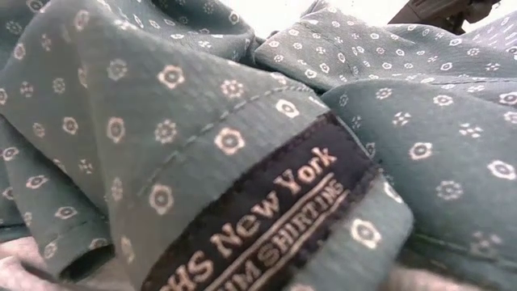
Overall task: Sort clothes
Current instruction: Put the blue shirt into the white laundry organizer, then put the gray boxer into the white laundry organizer
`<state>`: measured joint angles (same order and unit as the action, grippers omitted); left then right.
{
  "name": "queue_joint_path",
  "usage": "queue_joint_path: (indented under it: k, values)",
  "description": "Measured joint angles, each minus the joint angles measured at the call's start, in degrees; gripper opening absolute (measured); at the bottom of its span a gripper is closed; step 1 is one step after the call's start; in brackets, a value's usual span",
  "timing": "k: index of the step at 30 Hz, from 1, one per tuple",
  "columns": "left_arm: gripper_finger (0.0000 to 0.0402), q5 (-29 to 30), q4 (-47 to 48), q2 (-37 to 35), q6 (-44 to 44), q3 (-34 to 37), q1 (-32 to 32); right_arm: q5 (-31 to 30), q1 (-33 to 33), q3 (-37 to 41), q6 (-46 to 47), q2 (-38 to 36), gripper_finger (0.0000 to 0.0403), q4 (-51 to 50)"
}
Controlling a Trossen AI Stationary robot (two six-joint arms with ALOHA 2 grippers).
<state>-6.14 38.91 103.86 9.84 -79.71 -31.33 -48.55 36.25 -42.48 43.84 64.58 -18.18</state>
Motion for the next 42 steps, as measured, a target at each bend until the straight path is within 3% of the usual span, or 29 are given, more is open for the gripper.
queue_joint_path:
  k: [7,14,35,42]
  values:
    - [0.0001,0.77,-1.18,7.84,3.33,0.02,-0.9,-1.03,-0.02,2.61,2.61,0.0,0.0159,0.06]
    - [0.0001,1.02,-1.34,8.33,3.94,-0.7,-0.78,-1.31,-0.49,4.35,4.63,0.02,0.0159,0.23]
    - [0.0001,4.97,-0.01,-13.11,2.27,-6.44,3.54,-1.31,-0.5,4.35,4.08,0.0,0.0159,0.97]
    - [0.0001,16.68,0.27,-19.13,0.77,-6.44,5.65,-1.31,-0.5,4.35,4.06,0.0,0.0159,1.19]
